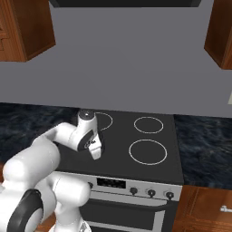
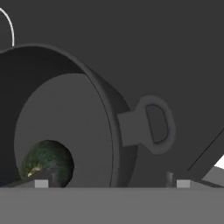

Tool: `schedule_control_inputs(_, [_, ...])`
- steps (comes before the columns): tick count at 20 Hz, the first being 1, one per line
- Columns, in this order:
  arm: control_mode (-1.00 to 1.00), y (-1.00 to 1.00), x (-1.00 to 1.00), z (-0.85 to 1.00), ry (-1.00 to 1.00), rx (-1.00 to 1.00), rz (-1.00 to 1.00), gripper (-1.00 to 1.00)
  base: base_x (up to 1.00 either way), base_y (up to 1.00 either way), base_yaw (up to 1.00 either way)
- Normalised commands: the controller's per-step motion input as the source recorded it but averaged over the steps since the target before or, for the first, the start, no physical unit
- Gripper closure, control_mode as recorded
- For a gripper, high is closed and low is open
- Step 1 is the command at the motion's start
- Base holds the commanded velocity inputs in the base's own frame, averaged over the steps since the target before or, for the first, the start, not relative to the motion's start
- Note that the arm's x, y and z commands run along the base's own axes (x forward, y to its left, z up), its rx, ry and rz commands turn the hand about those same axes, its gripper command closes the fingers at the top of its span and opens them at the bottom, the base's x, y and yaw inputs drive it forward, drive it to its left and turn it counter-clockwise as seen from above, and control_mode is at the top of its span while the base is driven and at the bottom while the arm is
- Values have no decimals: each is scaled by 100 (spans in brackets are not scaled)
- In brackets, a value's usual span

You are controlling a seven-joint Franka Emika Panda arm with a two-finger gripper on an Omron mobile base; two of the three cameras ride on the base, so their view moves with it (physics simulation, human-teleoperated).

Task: Turn on the sink faucet. Then move the squash from the counter to the sink. Turn off the sink. Move the vegetable from the sink to the pot next to the stove. Finally move the pot to the front left burner.

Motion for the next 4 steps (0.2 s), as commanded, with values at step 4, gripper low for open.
schedule_control_inputs(4, [-100,0,-30,42,0,0,0,-100,0,0,0])
